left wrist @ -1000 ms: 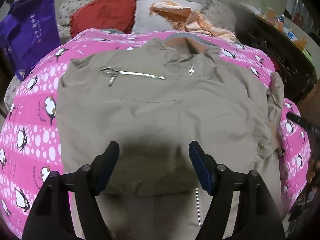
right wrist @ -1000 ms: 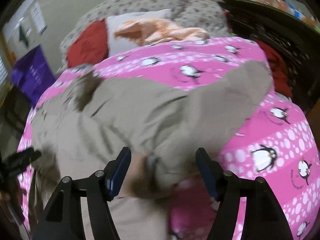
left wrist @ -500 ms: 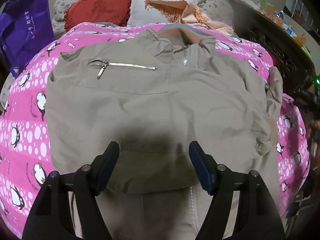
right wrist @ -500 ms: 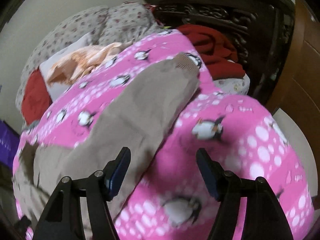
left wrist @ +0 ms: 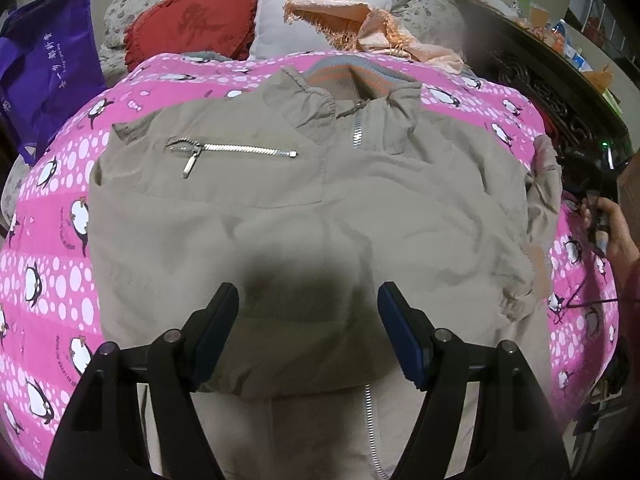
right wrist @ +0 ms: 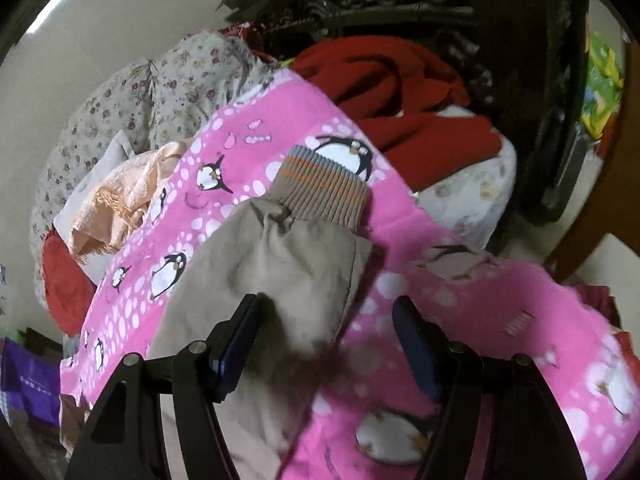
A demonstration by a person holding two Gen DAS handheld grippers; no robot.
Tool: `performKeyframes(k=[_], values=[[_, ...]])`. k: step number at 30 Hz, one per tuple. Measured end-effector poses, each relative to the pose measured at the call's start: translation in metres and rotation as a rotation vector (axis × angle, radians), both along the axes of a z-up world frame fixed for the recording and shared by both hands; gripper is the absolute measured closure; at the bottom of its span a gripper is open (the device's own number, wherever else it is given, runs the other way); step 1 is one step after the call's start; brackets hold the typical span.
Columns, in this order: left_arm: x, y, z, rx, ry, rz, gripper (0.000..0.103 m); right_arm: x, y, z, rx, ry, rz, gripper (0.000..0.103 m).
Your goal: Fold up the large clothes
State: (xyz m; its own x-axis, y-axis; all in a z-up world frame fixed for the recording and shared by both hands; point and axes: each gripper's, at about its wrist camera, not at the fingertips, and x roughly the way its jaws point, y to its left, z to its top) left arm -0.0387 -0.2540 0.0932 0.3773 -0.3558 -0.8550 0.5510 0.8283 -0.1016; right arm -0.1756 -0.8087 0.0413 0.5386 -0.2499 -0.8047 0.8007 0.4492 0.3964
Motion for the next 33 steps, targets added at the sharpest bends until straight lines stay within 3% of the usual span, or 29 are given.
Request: performKeyframes(k=[2,4,5,6,7,15,21,25,28,33], values=[[-0.001,-0.003,0.001,0.005,-0.002,-0.005,0.031,0.006,-0.002,-0.004,-0.003,-0.003,0.013,0.032],[-0.002,-0.006,0.001,0.01,-0.008,-0.013,0.031,0.012,-0.001,-0.005,-0.01,-0.021,0.038,0.04],[-0.002,-0.008,0.002,0.012,-0.011,-0.015,0.031,0.015,-0.001,-0.004,-0.007,-0.036,0.059,0.058],[-0.002,-0.008,0.001,0.015,-0.013,-0.015,0.031,0.018,0.001,-0.006,0.017,-0.07,0.097,0.084],[-0.003,-0.008,0.001,0.016,-0.014,-0.015,0.031,0.02,0.002,-0.007,0.042,-0.1,0.114,0.092],[-0.008,0.005,0.007,0.0,-0.027,-0.004,0.031,-0.018,0.028,0.043,-0.064,-0.196,0.115,0.098],[-0.012,0.032,0.007,-0.02,-0.017,0.033,0.031,-0.101,0.046,0.093,-0.103,-0.287,0.055,0.099],[-0.015,0.056,0.003,-0.021,0.0,0.073,0.031,-0.142,0.061,0.114,-0.163,-0.27,0.034,0.099],[-0.017,0.076,0.001,-0.032,0.01,0.103,0.031,-0.159,0.08,0.132,-0.209,-0.273,0.078,0.099],[-0.018,0.104,0.002,-0.047,0.012,0.158,0.031,-0.146,0.129,0.167,-0.305,-0.257,0.223,0.099]])
